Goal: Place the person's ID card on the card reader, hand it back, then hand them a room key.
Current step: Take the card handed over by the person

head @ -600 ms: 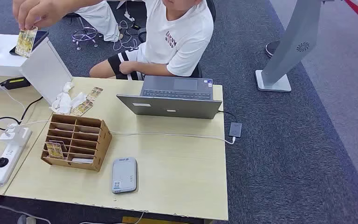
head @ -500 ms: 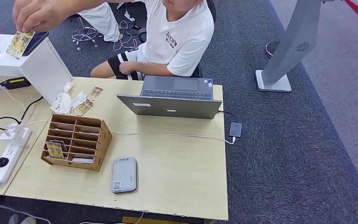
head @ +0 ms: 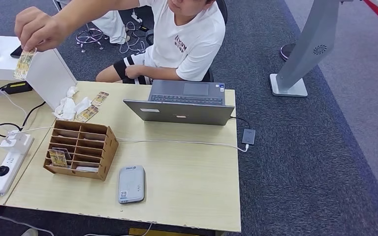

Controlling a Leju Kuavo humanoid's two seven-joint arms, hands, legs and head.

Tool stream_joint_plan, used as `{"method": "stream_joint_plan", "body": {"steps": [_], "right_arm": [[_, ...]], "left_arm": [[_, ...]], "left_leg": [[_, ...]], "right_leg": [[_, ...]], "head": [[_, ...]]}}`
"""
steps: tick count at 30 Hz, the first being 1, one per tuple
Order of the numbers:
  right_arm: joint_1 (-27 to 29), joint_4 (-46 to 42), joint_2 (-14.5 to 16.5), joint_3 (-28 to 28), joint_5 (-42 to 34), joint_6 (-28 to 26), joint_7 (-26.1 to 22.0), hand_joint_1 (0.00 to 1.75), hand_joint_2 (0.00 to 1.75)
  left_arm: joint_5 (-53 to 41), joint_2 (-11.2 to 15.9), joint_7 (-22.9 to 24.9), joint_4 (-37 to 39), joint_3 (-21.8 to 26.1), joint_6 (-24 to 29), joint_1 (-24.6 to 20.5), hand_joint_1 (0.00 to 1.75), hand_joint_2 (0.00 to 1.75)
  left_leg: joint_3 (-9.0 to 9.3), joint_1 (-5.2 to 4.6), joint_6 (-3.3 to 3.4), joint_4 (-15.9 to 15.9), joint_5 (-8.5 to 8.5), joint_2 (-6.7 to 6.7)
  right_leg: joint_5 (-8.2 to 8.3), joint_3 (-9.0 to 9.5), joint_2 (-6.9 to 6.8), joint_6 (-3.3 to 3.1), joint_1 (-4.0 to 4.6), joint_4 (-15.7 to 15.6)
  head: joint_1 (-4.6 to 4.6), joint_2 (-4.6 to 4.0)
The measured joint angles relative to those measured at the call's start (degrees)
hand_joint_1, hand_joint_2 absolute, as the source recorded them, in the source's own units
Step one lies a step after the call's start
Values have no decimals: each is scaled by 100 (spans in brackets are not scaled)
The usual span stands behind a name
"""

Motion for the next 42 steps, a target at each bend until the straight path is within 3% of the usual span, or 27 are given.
{"method": "stream_joint_plan", "body": {"steps": [10,31,42], "right_arm": [[-124,22,64,81,256,99,60,0,0],[-275,18,226,193,525,604,57,0,0],[-329,19,314,284,690,847,58,0,0]], "left_arm": [[-1468,380,-40,-413,-692,827,-353,0,175],[-4568,1548,1109,375,-2639,2168,-1861,0,175],[-6041,2113,1705,701,-3607,2952,-2273,0,175]], "left_leg": [[4,1,-3,0,10,0],[-3,0,-4,0,29,2],[-6,0,-6,1,30,11]], "right_leg": [[6,-5,2,-2,0,1],[24,-5,4,-6,0,3],[29,-13,12,-6,0,5]], "head": [[-1,1],[0,0],[-8,-1]]}}
